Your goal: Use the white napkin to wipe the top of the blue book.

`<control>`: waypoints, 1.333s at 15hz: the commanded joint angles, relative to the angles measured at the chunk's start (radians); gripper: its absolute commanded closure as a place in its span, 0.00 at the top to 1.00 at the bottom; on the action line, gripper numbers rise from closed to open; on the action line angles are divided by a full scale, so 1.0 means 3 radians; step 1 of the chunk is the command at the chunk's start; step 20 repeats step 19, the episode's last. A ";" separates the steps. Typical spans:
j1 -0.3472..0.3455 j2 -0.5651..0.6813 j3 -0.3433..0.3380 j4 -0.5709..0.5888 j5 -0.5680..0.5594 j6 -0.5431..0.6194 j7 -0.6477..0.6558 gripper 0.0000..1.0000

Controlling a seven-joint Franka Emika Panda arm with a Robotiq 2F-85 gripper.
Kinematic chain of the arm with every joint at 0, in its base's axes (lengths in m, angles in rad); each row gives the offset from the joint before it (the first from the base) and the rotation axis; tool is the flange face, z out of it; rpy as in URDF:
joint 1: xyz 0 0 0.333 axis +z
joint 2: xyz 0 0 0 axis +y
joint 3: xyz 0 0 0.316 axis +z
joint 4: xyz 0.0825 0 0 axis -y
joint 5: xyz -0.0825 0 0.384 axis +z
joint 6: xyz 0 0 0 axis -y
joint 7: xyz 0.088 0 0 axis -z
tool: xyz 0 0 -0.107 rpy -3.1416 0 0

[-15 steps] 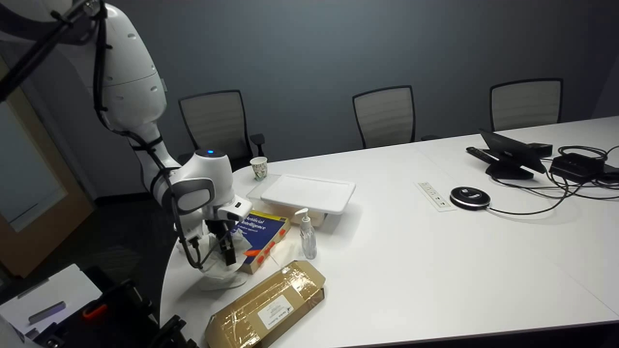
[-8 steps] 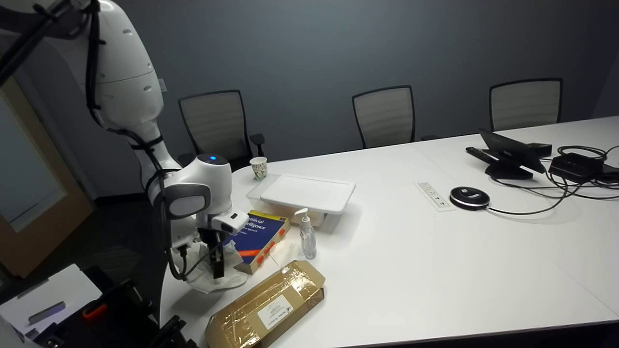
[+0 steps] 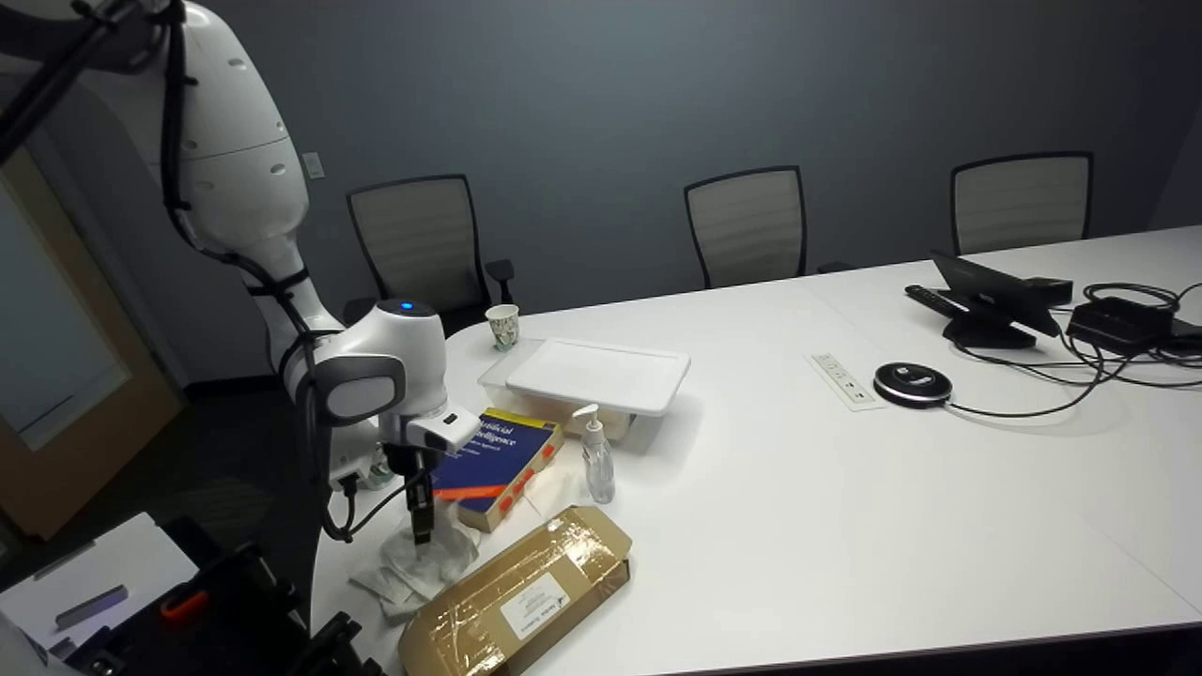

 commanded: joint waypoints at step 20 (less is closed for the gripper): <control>0.0479 -0.0982 -0.0695 -0.0129 -0.0988 -0.0372 0.0082 1.00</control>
